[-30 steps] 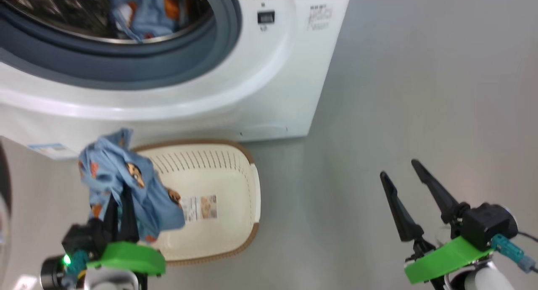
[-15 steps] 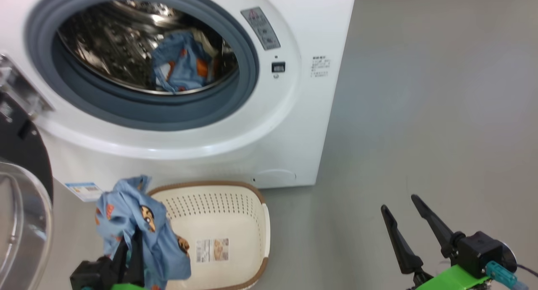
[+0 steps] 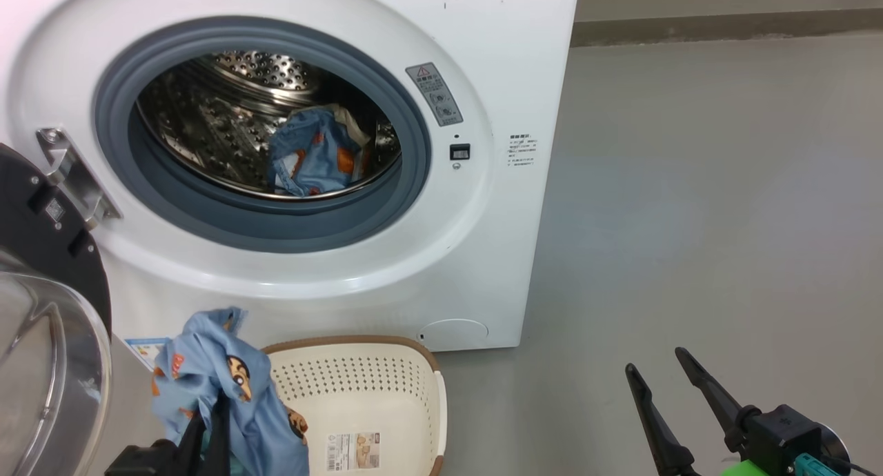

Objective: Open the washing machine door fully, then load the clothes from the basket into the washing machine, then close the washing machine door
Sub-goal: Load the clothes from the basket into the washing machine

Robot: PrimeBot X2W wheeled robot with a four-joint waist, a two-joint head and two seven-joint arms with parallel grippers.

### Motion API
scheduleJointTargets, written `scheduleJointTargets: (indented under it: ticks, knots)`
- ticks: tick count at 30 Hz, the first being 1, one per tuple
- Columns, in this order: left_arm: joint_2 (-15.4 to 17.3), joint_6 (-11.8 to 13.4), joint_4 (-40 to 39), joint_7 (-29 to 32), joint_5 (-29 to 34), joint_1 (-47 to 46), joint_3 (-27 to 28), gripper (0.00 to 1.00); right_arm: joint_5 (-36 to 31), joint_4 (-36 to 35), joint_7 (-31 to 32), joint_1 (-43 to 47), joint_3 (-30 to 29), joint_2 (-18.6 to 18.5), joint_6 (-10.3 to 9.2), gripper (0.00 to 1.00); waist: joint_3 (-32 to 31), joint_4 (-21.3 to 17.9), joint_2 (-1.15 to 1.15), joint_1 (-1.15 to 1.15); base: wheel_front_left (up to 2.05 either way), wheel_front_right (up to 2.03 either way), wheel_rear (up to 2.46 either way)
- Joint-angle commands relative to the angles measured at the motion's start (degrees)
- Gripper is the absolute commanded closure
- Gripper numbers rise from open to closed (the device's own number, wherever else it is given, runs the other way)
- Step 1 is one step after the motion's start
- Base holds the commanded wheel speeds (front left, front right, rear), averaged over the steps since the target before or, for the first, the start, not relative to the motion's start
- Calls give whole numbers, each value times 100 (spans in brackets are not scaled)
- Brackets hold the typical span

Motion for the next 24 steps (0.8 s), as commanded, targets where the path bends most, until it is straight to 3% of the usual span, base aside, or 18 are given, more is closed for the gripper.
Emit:
scheduleJointTargets:
  ticks: [1, 24]
  knots:
    - [103, 7, -218, 8, -20, -113, 182, 100, -35, -181, 2, -31, 105, -22, 9, 0, -23, -12, 0, 0, 0, 0, 0]
    - [145, 71, -292, 15, -125, -159, 143, 100, -94, -311, 50, 41, 67, 59, 9, 0, -13, 1, 0, 0, 0, 0, 0]
